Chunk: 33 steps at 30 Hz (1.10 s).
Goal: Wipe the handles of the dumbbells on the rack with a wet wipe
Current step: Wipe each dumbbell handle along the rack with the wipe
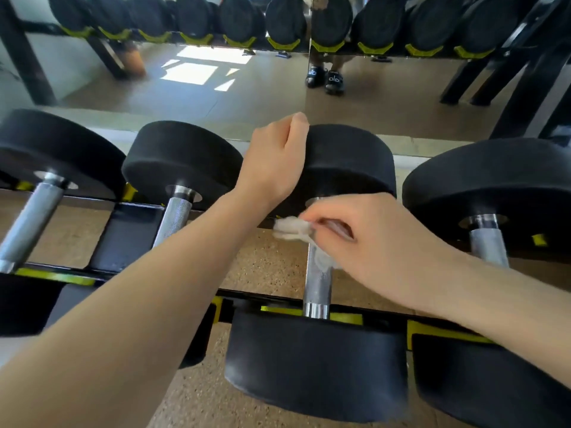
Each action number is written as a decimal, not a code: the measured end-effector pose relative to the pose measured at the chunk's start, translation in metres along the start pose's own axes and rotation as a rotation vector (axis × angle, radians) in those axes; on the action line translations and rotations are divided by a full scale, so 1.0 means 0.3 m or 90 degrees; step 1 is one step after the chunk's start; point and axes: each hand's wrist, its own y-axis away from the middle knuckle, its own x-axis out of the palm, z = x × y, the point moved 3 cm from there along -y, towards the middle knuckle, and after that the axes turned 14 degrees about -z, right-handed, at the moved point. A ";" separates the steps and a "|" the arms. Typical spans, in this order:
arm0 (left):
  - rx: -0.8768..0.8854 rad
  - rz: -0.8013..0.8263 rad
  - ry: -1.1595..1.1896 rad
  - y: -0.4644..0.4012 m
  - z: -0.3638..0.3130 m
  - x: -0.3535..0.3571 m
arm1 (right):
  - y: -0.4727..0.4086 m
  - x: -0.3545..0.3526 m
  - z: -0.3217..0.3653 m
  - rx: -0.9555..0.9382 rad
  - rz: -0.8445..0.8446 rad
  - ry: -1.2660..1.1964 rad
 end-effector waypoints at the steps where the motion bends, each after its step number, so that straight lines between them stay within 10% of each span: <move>1: -0.003 0.009 0.004 -0.002 -0.005 -0.007 | -0.025 0.018 0.000 -0.087 0.010 0.054; 4: -0.024 0.029 -0.006 -0.008 -0.016 -0.016 | -0.022 0.127 -0.042 -0.257 0.204 0.245; 13: 0.066 0.159 -0.116 -0.031 0.002 -0.076 | -0.035 0.054 0.005 -0.071 0.501 0.060; 16: 0.213 0.123 -0.237 -0.090 0.046 -0.207 | -0.147 0.041 0.075 -0.044 0.366 -0.048; 21: 0.125 0.064 -0.242 -0.217 0.207 -0.429 | -0.274 0.232 0.176 -0.104 0.016 -0.058; 33: -0.047 0.030 -0.017 -0.232 0.409 -0.487 | -0.395 0.604 0.275 -0.387 -0.052 0.324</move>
